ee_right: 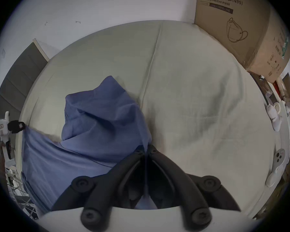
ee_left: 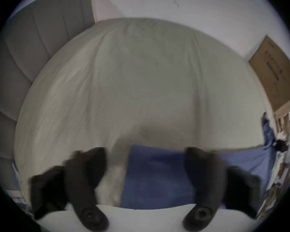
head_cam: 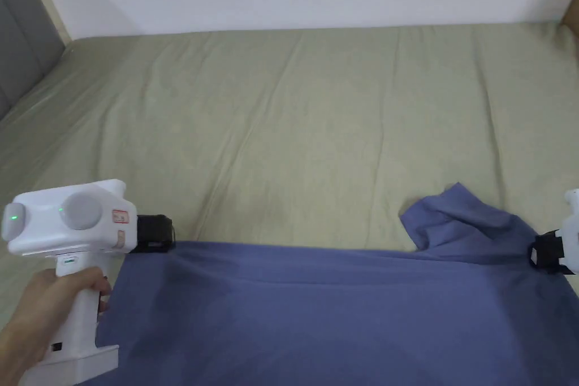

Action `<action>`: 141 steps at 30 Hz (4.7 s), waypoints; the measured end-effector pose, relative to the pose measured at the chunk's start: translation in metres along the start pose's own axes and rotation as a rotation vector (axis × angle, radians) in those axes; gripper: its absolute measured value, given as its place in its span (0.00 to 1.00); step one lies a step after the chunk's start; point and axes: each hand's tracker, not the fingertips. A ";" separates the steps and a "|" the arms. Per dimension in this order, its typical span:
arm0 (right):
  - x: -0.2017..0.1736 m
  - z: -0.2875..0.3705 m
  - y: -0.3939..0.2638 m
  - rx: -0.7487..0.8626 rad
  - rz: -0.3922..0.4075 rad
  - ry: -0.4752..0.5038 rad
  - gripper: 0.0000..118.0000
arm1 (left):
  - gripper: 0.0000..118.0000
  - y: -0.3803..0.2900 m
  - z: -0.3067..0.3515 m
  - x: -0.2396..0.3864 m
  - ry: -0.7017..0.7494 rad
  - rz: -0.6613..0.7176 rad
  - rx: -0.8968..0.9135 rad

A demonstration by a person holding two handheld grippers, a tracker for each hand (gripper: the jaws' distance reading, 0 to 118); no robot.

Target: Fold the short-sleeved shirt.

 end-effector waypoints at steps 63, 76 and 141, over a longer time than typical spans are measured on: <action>-0.151 0.172 -0.248 0.207 0.121 0.160 0.00 | 0.96 -0.304 0.174 -0.112 -0.394 0.377 0.166; -0.151 0.158 -0.245 0.155 0.095 0.181 0.00 | 0.07 -0.330 0.120 -0.141 -0.605 0.783 0.056; -0.025 0.174 -0.287 0.156 -0.302 0.228 0.00 | 0.00 -0.326 0.150 0.235 -0.613 -0.254 -0.134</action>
